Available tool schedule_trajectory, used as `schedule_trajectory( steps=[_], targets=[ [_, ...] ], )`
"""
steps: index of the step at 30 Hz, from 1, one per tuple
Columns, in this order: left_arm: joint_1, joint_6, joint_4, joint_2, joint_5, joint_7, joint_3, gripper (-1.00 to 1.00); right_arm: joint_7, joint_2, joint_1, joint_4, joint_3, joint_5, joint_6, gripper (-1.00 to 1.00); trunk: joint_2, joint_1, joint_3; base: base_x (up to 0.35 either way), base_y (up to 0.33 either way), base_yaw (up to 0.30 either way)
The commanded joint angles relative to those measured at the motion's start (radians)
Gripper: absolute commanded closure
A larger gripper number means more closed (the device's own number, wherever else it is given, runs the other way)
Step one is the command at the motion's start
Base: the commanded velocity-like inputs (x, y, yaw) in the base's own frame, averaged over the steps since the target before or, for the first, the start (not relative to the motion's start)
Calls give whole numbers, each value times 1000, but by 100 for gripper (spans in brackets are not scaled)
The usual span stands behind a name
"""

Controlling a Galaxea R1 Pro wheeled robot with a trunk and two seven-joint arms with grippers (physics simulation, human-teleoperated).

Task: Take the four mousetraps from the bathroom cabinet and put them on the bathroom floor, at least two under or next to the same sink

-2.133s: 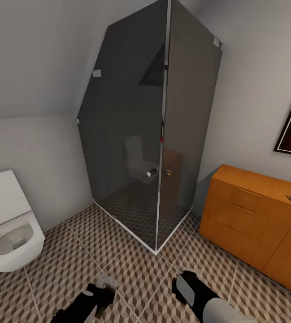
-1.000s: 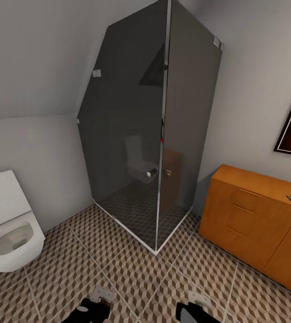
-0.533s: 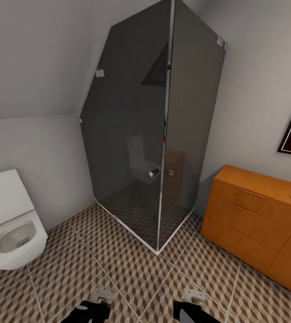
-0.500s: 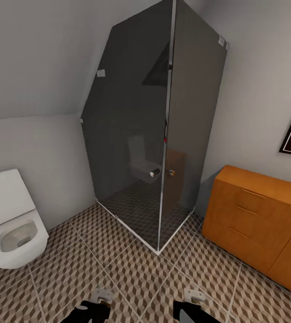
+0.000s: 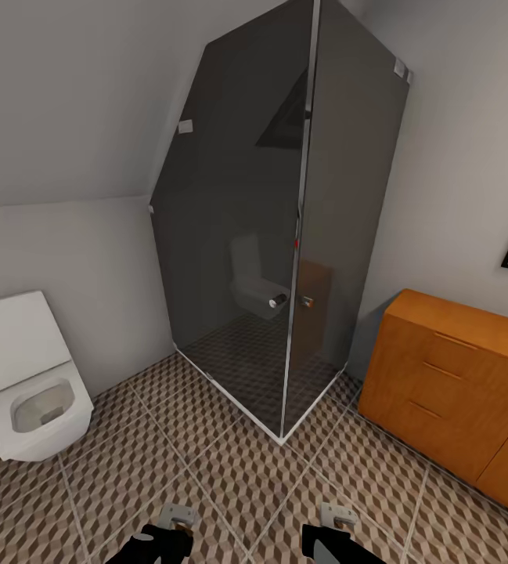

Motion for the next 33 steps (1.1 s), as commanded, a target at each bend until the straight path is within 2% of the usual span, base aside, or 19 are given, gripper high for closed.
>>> schedule_trajectory(
  steps=[1,3,9,17,33],
  targets=[
    [-1,5,-2,1,9,5,-8,100,-6,0,0,-2,13,-6,7,100,-2,0,-2,0,0,5],
    [-1,4,-2,1,9,4,-7,100,-6,0,0,-2,23,-6,7,100,-2,0,-2,0,0,3],
    [-1,-8,0,1,9,4,-7,100,-8,2,0,-5,100,-7,6,100,-2,0,-2,0,0,1],
    [-1,-23,6,-1,10,5,-8,100,-7,5,0,-6,118,-7,6,100,-2,0,-3,-25,0,64],
    [-1,-41,8,-1,12,5,-4,100,-6,12,0,-5,156,-8,7,100,-2,0,-16,-126,0,229]
  ],
)
